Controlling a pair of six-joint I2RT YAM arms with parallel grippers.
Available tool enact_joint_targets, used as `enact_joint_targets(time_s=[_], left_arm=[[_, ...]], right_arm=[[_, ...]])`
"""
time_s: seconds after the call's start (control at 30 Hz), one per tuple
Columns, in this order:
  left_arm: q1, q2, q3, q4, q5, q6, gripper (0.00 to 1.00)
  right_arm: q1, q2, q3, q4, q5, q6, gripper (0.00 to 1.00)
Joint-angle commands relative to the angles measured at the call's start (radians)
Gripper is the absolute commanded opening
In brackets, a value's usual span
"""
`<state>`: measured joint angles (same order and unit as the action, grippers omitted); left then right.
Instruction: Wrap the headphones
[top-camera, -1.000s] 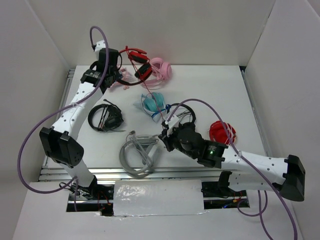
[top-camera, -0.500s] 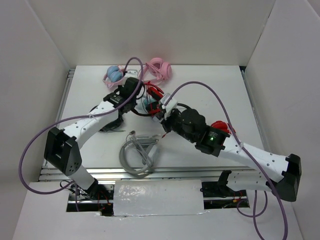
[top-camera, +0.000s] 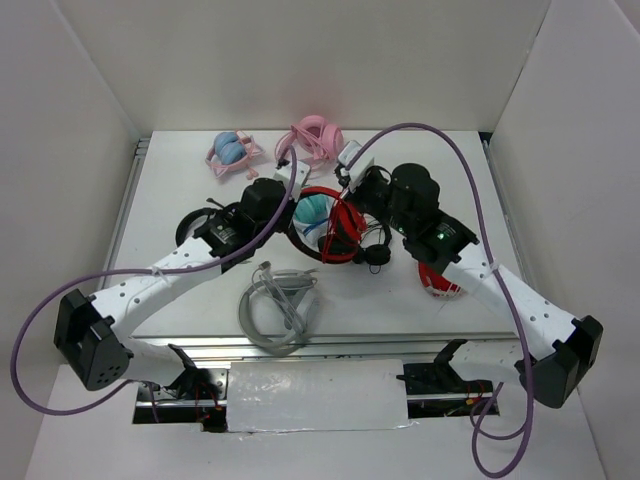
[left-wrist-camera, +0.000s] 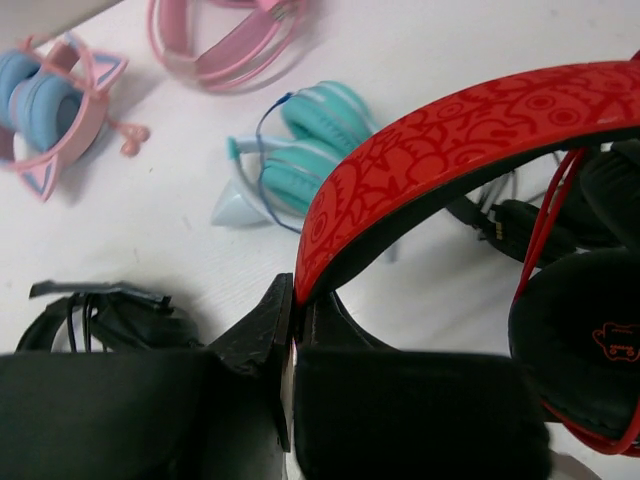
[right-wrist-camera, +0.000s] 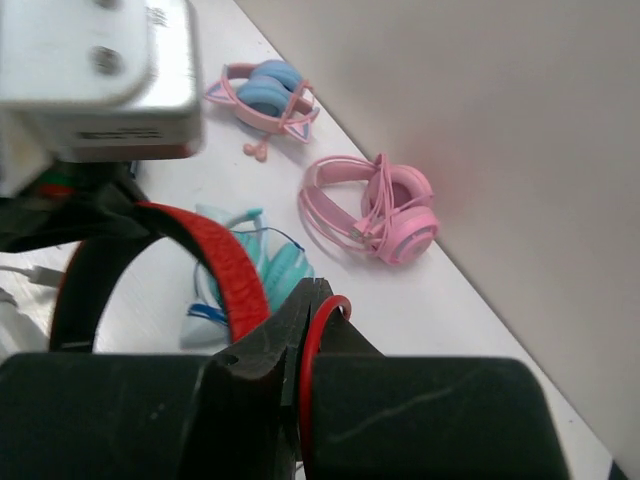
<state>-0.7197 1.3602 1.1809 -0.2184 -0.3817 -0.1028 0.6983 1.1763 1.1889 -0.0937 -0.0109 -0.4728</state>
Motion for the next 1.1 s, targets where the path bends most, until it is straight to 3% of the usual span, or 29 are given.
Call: enact_joint_targets(time_s=[0.0, 0.17, 0.27, 0.47, 0.67, 0.77, 0.9, 0.97, 1.07], left_arm=[[-0.037, -0.049, 0.003, 0.109, 0.11, 0.061, 0.0], [-0.087, -0.055, 0.014, 0.103, 0.133, 0.092, 0.0], [-0.098, -0.055, 0.016, 0.106, 0.155, 0.13, 0.0], [-0.107, -0.07, 0.005, 0.12, 0.202, 0.126, 0.0], [-0.103, -0.099, 0.0, 0.137, 0.259, 0.112, 0.0], [-0.086, -0.111, 0.006, 0.129, 0.303, 0.06, 0.0], [-0.046, -0.104, 0.008, 0.125, 0.369, 0.02, 0.0], [-0.032, -0.096, 0.006, 0.122, 0.374, 0.002, 0.0], [-0.012, -0.084, 0.013, 0.12, 0.411, -0.017, 0.0]], right_arm=[[-0.062, 0.008, 0.058, 0.011, -0.119, -0.104, 0.0], [-0.161, -0.012, 0.025, 0.037, -0.291, -0.147, 0.0], [-0.198, -0.02, 0.021, 0.057, -0.316, -0.161, 0.0], [-0.27, 0.011, 0.089, -0.119, -0.483, -0.181, 0.1], [-0.313, -0.009, -0.001, -0.089, -0.495, -0.164, 0.12], [-0.384, -0.004, -0.002, -0.162, -0.639, -0.194, 0.15], [-0.442, 0.026, 0.049, -0.27, -0.857, -0.211, 0.32], [-0.46, 0.025, 0.035, -0.246, -0.891, -0.188, 0.37], [-0.479, 0.017, 0.0, -0.186, -0.934, -0.138, 0.53]])
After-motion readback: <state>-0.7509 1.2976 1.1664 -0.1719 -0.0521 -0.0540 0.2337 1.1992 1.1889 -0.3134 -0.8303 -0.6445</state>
